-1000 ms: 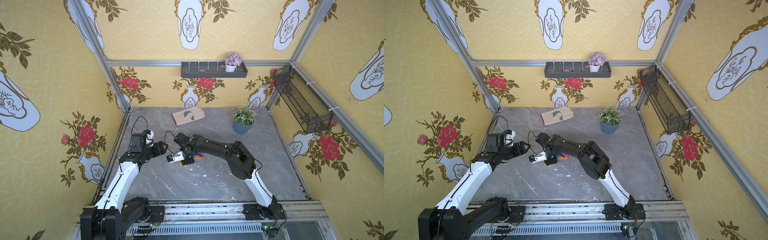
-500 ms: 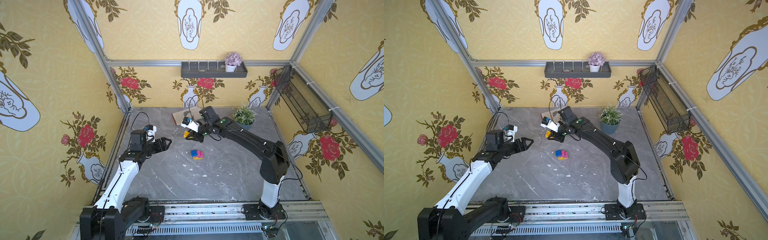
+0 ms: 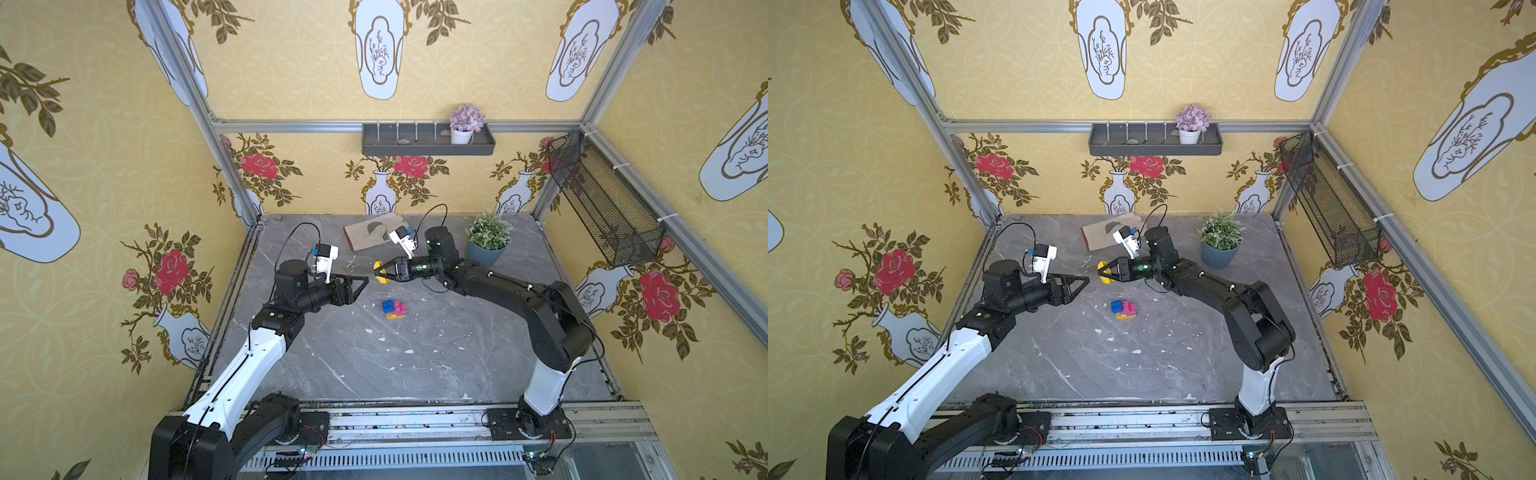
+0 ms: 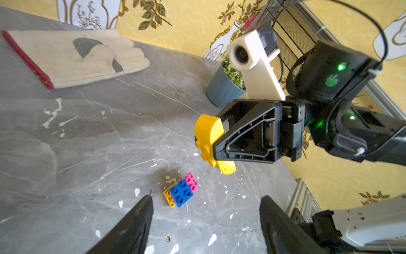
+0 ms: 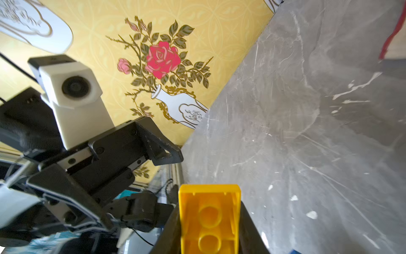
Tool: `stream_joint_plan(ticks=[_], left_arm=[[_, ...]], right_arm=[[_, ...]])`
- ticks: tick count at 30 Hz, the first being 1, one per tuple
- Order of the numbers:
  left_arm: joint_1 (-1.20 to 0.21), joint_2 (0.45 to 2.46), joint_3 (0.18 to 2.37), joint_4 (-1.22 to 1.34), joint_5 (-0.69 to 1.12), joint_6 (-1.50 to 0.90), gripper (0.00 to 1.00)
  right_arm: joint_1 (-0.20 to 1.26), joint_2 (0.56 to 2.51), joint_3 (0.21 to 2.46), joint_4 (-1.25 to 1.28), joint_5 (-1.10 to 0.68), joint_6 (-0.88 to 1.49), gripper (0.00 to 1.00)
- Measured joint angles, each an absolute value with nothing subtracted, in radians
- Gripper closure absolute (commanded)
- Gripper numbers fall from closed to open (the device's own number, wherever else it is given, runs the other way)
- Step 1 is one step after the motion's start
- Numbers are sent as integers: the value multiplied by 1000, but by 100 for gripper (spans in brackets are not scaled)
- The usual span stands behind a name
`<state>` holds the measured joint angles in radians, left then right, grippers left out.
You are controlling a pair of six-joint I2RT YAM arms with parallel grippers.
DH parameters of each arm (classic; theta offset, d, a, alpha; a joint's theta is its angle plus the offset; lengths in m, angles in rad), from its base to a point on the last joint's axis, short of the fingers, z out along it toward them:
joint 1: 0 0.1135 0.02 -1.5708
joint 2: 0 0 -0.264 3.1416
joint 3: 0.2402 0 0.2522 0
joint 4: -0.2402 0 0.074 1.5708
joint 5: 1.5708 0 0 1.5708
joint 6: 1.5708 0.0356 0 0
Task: Assemble the letter s with lego
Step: Adjust the lego brick at the center of the board.
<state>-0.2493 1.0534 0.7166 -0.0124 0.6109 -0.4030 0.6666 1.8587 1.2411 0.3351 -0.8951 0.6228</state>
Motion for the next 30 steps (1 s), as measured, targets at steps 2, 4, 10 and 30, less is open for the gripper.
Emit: stream_joint_plan(ticks=[2, 4, 10, 30], left_arm=[[-249, 1069, 722, -9, 606, -402, 21], [-249, 1090, 722, 1, 607, -415, 21], [-221, 1143, 733, 118, 657, -505, 22], [-160, 1241, 682, 432, 901, -744, 27]], right_arm=[[650, 1914, 1275, 400, -906, 724, 76], [648, 1952, 1313, 442, -913, 787, 76], [685, 2023, 1381, 614, -1008, 914, 77], [698, 2082, 1364, 1028, -1031, 1281, 77]])
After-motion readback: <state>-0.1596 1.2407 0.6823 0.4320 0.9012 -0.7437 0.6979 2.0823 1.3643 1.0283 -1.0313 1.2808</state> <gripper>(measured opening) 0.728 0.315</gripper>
